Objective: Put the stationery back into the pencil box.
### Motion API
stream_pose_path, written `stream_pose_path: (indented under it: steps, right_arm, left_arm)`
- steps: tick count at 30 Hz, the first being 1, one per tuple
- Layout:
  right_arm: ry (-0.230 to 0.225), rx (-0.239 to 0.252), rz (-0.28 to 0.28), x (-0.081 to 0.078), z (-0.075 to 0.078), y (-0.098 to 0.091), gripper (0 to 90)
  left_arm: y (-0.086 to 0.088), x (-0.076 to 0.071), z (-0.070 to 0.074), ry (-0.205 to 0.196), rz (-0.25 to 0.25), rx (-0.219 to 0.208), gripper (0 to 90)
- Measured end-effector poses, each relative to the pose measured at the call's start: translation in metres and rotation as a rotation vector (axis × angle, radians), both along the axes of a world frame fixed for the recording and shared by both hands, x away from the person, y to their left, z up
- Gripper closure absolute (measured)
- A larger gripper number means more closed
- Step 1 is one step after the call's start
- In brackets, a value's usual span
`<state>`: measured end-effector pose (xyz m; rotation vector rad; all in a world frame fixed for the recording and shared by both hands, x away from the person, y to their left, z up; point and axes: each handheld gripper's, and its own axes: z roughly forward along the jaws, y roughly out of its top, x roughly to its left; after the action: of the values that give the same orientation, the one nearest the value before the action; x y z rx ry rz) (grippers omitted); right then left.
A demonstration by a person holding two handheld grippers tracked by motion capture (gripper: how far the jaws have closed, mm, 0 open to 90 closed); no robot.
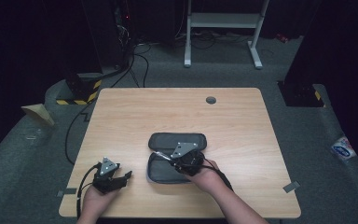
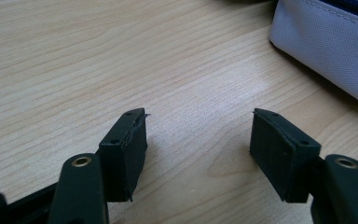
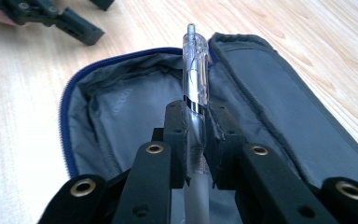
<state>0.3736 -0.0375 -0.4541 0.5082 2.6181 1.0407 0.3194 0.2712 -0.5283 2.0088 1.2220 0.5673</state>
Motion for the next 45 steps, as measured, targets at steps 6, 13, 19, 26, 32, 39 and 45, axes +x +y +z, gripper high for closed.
stream_pose_path:
  steps: [6,13,19,26,32,39,45]
  right_arm:
    - [0.002,0.009,0.032,-0.006,0.000,0.002,78.4]
    - [0.027,0.000,0.045,-0.003,-0.003,-0.001,78.4]
    - [0.044,-0.025,0.052,-0.002,-0.010,-0.003,78.4]
    - [0.075,-0.049,0.054,-0.001,-0.018,-0.004,73.7]
    - [0.070,-0.020,0.042,0.000,-0.014,-0.006,71.0]
    - [0.061,0.007,0.022,0.000,-0.011,-0.008,65.4]
    - [0.044,0.021,-0.012,0.001,-0.009,-0.010,58.8]
  left_arm:
    - [0.000,0.000,0.000,0.000,0.000,0.000,36.6]
    - [0.000,0.000,0.000,0.000,0.000,0.000,36.6]
    - [0.000,0.000,0.000,0.000,0.000,0.000,36.6]
    - [0.000,0.000,0.000,0.000,0.000,0.000,36.6]
    - [0.000,0.000,0.000,-0.001,0.000,0.000,36.6]
    - [0.000,0.000,0.000,0.001,-0.001,-0.002,36.5]
    - [0.000,0.000,0.000,0.000,0.000,-0.001,36.5]
